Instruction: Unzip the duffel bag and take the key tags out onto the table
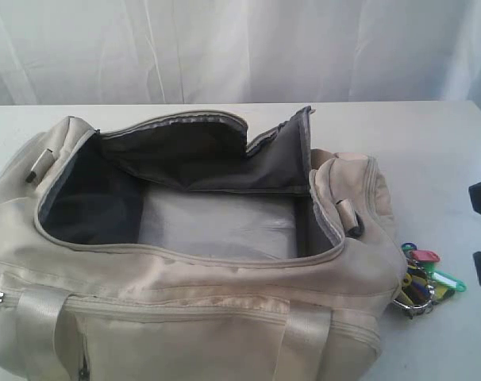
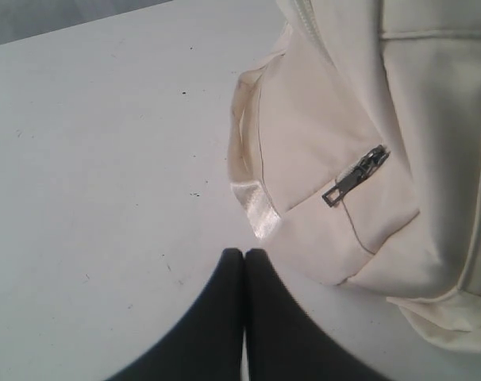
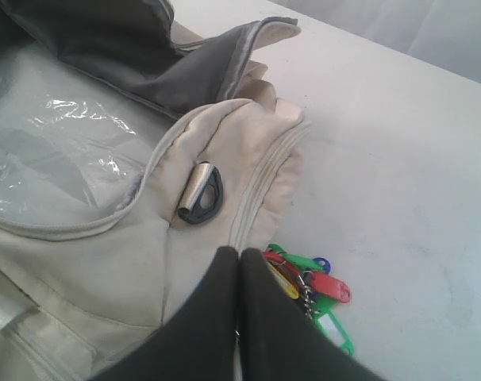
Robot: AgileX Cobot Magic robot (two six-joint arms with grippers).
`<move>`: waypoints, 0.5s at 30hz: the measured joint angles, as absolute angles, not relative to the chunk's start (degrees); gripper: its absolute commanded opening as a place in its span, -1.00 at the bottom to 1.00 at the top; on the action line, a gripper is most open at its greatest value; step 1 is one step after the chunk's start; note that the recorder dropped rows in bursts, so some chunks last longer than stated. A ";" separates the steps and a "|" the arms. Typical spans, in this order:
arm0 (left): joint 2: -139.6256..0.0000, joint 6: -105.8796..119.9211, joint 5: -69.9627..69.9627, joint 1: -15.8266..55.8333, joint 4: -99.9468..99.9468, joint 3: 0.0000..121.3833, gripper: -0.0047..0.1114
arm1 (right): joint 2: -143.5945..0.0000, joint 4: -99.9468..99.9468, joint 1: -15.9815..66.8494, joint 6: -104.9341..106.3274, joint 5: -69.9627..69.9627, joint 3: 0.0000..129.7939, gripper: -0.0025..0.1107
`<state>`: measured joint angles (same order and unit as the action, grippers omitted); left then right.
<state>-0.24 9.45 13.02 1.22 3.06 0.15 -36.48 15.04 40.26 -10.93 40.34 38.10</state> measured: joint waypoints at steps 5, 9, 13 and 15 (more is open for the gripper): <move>-0.24 9.45 13.02 0.67 3.06 0.15 -0.92 | -34.42 14.94 38.29 -10.93 40.34 38.10 -0.96; -0.24 9.45 13.02 0.62 3.06 0.15 -0.92 | -30.67 14.94 35.99 -10.93 40.34 38.10 -0.96; -0.24 9.45 13.02 0.62 3.06 0.15 -0.92 | -23.42 14.94 32.09 -10.93 40.34 38.10 -0.96; -0.24 8.72 13.02 0.62 3.16 0.15 -0.92 | -19.05 14.94 29.25 -10.93 40.34 38.10 -0.96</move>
<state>-0.24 8.72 13.02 0.62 3.16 0.15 -19.05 14.94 29.25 -10.93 40.34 38.10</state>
